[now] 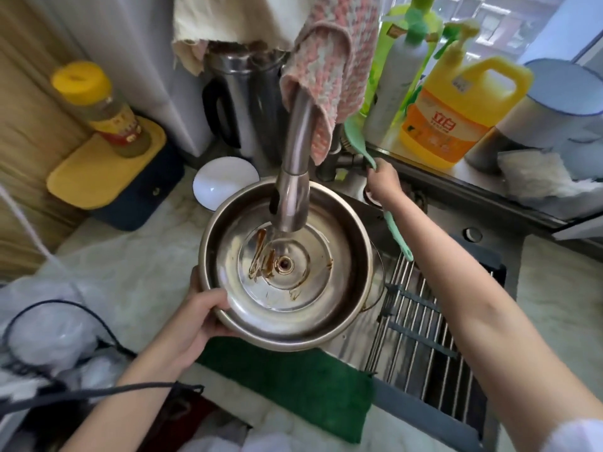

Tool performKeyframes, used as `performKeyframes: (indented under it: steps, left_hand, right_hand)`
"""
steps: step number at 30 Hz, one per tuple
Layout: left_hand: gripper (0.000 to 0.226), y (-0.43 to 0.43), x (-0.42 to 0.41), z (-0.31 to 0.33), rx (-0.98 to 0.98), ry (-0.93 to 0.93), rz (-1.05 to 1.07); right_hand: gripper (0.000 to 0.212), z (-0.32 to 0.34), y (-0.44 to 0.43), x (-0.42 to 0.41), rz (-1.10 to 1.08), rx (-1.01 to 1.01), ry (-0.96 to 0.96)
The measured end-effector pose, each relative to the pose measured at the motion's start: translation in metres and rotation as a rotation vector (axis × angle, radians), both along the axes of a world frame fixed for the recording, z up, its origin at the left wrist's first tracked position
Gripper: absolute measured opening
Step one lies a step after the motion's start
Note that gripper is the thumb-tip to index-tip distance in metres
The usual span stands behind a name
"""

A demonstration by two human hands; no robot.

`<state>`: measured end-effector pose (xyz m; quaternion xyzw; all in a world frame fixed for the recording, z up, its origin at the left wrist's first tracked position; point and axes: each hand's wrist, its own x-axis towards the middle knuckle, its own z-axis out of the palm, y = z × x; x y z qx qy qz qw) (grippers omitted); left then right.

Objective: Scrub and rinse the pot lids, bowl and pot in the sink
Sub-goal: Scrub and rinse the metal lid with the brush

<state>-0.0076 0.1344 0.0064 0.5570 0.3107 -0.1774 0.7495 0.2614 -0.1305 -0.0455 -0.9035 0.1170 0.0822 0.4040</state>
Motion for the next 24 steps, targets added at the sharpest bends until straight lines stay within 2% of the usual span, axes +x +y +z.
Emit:
performKeyframes:
  steps: [6, 10, 14, 24]
  left_hand:
    - [0.072, -0.006, 0.0, 0.006, 0.016, -0.013, -0.023]
    - [0.071, -0.009, 0.0, 0.008, 0.003, -0.002, -0.033]
    - [0.058, -0.01, -0.001, 0.01, -0.005, 0.011, -0.064]
    - [0.046, -0.014, 0.001, 0.019, -0.052, 0.031, -0.056]
  right_hand:
    - [0.04, 0.007, -0.007, 0.008, 0.115, -0.172, 0.004]
    - [0.043, 0.006, -0.012, 0.012, 0.151, -0.163, 0.012]
    - [0.042, 0.006, -0.017, 0.016, 0.179, -0.12, 0.047]
    - [0.047, 0.011, -0.025, 0.019, 0.206, -0.093, 0.075]
